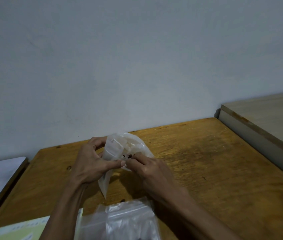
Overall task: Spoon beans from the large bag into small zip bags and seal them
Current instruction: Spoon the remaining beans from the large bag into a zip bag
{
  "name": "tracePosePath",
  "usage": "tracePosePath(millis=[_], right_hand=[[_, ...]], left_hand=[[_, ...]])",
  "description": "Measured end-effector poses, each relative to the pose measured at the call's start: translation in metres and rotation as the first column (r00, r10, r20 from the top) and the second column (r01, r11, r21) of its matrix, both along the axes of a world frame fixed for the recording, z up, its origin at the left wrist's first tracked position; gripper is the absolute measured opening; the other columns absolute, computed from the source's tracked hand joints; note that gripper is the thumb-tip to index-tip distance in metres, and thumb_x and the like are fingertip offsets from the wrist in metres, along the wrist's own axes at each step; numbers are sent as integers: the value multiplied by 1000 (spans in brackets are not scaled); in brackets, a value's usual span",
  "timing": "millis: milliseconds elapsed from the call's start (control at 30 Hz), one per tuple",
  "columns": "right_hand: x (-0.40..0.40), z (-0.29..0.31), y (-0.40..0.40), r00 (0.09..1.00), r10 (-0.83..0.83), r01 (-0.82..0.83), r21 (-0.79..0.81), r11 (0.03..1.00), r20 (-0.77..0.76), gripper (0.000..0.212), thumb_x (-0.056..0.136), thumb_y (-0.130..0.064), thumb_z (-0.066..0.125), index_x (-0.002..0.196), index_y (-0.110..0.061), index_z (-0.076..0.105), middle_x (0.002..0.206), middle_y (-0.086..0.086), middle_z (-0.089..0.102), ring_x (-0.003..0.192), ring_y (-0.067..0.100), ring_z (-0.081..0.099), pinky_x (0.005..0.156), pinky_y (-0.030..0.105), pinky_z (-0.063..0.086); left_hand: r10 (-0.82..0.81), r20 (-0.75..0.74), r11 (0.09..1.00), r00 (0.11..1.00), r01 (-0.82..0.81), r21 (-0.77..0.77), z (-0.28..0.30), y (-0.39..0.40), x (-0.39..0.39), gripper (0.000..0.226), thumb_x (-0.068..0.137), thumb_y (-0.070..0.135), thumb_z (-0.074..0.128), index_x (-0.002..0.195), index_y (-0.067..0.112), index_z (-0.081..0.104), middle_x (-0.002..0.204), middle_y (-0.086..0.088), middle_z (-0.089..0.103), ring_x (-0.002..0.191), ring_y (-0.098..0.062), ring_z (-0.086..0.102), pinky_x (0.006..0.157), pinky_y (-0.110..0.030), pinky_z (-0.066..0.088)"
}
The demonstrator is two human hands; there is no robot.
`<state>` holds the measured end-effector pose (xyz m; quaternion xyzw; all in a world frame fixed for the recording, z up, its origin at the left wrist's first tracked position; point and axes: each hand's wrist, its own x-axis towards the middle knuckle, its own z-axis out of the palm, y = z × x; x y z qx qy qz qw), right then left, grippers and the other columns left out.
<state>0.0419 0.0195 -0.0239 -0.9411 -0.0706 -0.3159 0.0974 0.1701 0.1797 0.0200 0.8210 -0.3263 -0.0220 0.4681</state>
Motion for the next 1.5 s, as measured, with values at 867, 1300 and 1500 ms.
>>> tracePosePath(millis=[867,1300,1500], right_hand=[[-10,-10,-7,848,-457,393,897,203,-269,34,103,-27,51,74,-17,66,65,2,69,61,14,68,58,32,59],[-1,10,-7,836,-199,433,838,-333,-511,22,96,-10,61,77,-2,70,57,7,69,43,14,59,43,24,52],[-5,11,-7,880,-139,377,845,-379,-455,17,98,-9,59,87,-1,69,59,7,68,43,11,58,42,22,48]], left_hand=[[-9,8,999,1000,10,-44,0,-13,-5,95,32,55,89,117,17,68,118,9,63,112,-10,61,92,-36,58],[-101,16,992,995,101,-72,15,-28,-1,85,35,53,89,112,22,71,116,7,66,107,-6,62,73,-10,54],[-82,15,996,997,82,-33,12,-9,1,70,46,20,99,108,24,68,116,2,65,98,11,60,70,-1,49]])
